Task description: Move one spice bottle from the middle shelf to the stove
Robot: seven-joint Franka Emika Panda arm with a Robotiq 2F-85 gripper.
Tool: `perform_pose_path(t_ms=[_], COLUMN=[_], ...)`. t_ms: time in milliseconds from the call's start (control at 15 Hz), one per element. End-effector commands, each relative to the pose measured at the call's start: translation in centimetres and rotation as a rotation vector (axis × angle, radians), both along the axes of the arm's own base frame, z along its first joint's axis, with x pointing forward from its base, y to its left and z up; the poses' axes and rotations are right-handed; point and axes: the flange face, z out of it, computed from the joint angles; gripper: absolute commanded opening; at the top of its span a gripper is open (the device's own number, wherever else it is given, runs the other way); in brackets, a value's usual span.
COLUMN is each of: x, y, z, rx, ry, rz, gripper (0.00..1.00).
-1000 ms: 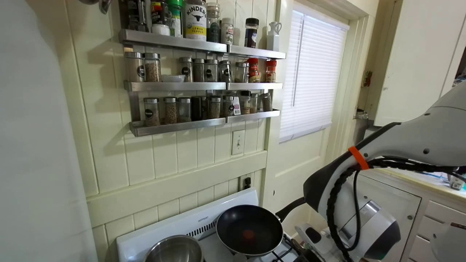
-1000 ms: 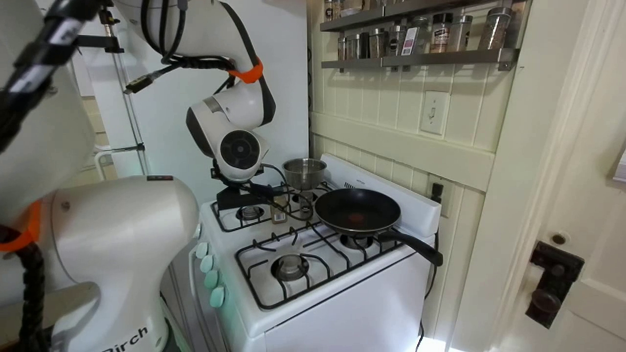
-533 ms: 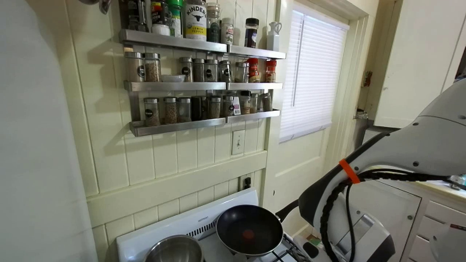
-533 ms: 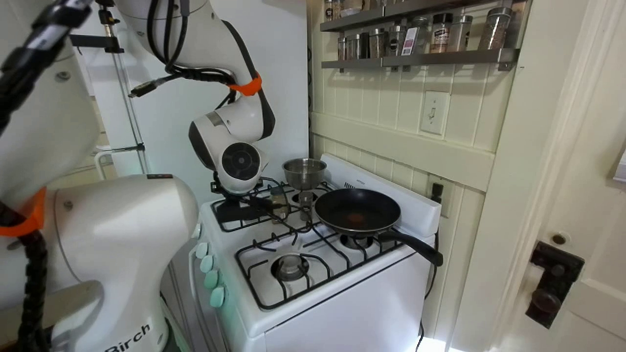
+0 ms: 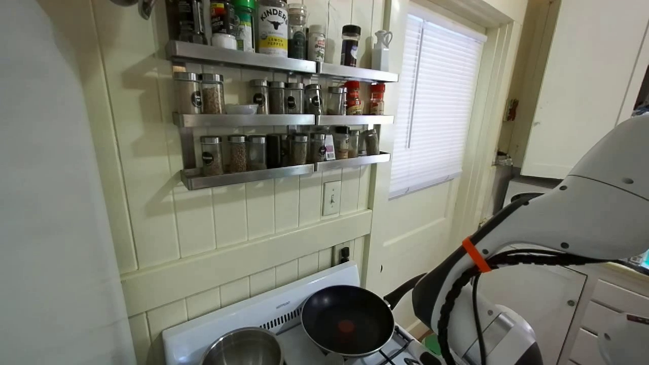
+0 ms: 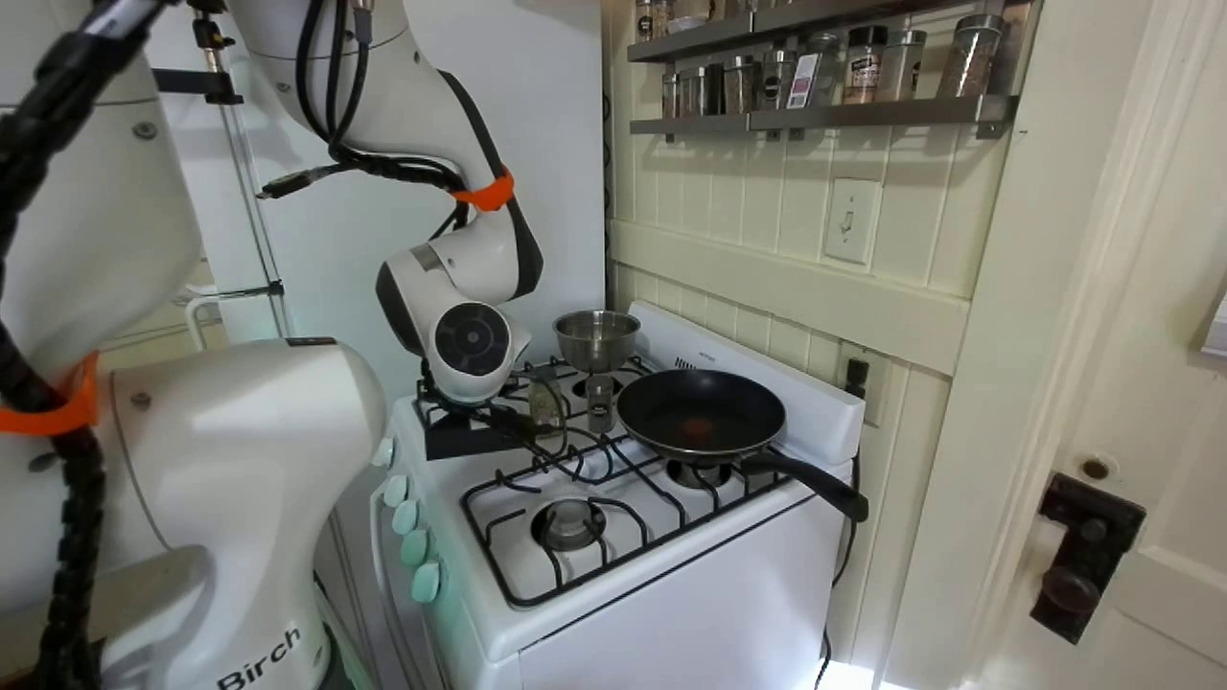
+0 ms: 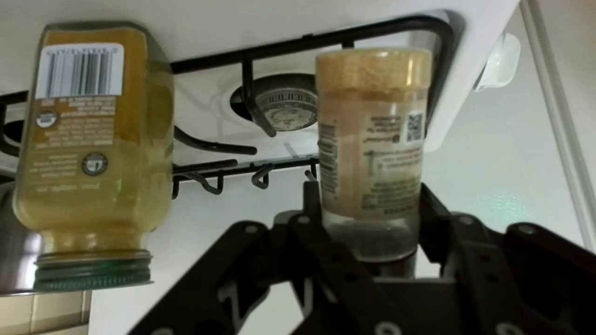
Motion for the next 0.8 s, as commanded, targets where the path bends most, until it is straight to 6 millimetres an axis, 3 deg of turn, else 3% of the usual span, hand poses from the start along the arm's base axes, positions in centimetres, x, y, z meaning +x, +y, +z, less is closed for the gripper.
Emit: perform_pose_path(t_ms=[0, 533, 600, 667, 733], x=[0.0, 0.5, 0.5, 0.5, 0.6], y=[-0.1, -0.6, -0.5, -0.5, -0.6], z=[-1.9, -3.3, -3.4, -3.5, -3.6], rx=[-0.014, -0.014, -0.015, -0.013, -0.011], ry=[-0.029, -0.024, -0.025, -0.029, -0.035], rz=[-0.002, -0.001, 0.002, 0.005, 0.008], gripper=[0.25, 0.25, 0.33, 0.66, 0.68])
